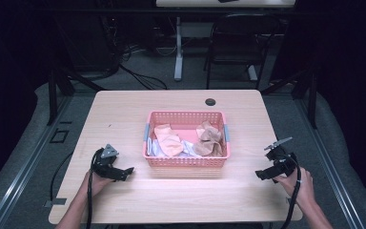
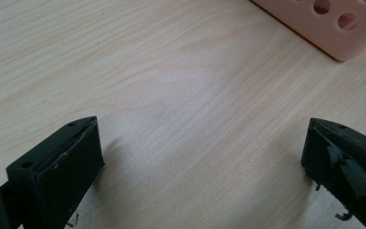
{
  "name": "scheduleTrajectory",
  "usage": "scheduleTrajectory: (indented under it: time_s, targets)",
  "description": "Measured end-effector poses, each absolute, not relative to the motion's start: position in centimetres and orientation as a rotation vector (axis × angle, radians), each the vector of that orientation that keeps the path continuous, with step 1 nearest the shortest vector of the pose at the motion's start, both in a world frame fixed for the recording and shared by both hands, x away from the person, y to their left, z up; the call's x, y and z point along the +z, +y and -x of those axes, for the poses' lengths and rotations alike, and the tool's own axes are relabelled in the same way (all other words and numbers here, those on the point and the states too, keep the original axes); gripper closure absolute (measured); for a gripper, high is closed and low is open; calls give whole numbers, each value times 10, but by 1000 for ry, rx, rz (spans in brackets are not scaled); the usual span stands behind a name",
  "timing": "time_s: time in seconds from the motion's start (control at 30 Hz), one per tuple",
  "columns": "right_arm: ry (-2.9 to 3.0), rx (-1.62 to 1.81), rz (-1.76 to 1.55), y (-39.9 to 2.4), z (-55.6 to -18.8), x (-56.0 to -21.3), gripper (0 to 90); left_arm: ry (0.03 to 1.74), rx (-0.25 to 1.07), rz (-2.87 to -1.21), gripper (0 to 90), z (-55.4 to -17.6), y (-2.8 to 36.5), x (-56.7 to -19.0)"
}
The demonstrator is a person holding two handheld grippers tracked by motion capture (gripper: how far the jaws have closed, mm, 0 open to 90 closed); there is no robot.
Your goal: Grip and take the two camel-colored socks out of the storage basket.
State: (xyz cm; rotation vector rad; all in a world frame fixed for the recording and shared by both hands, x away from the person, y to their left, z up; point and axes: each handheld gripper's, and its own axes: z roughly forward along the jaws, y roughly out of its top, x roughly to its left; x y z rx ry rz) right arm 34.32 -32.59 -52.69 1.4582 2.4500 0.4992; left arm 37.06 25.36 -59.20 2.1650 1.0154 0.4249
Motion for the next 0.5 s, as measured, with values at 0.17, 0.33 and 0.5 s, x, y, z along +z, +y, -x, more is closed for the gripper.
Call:
scheduleTrajectory:
  time_s: [0.17,0.33,0.5]
  targets:
    - [2457,497,-1452,-327,-344,-527,9,1021,427,-2162,0,-370,253,-592]
    - [2479,476,-1439,-324,-346,-526,13,1022,428,-2160,0,-370,253,-592]
    - [2501,440,-1440,-322,-348,-528,13,1022,426,-2162,0,-370,253,-592]
